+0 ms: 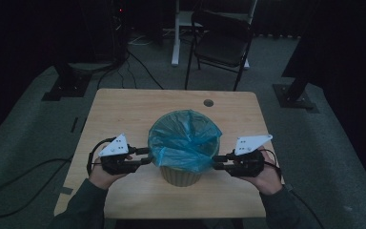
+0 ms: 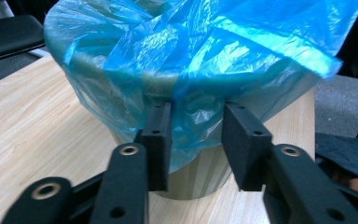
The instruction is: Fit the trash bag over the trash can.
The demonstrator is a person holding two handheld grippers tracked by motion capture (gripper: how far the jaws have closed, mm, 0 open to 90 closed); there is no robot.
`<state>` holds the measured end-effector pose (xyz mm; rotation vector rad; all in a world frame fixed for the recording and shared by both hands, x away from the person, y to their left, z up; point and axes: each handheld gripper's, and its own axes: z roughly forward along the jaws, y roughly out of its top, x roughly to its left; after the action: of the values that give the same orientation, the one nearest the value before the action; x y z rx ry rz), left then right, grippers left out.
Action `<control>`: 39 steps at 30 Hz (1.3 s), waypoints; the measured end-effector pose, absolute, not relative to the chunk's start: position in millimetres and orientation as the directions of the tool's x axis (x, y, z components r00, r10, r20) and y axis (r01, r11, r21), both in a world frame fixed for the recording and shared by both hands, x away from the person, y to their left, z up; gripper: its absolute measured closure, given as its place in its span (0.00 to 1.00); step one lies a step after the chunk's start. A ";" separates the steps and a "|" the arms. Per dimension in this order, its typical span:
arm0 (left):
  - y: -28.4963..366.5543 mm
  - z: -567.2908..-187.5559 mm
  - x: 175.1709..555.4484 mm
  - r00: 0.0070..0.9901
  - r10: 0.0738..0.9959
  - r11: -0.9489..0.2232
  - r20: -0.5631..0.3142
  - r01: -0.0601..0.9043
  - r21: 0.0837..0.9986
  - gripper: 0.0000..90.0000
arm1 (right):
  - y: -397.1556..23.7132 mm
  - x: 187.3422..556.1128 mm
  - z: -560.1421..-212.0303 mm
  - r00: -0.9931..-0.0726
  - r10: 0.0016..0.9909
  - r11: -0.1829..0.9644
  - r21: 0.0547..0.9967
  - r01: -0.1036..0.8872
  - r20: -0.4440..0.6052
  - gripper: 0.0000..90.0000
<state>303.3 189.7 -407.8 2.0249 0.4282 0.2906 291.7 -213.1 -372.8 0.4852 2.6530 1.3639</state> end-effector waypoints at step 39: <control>180.7 -434.7 303.6 0.926 0.378 -0.505 0.006 0.201 0.839 0.99 | -196.5 289.4 -395.5 -0.964 0.258 0.609 0.763 0.218 0.070 1.00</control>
<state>303.6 180.7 -434.7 2.1152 0.4119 0.2320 289.4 -196.5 -395.5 0.4105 2.7755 1.3061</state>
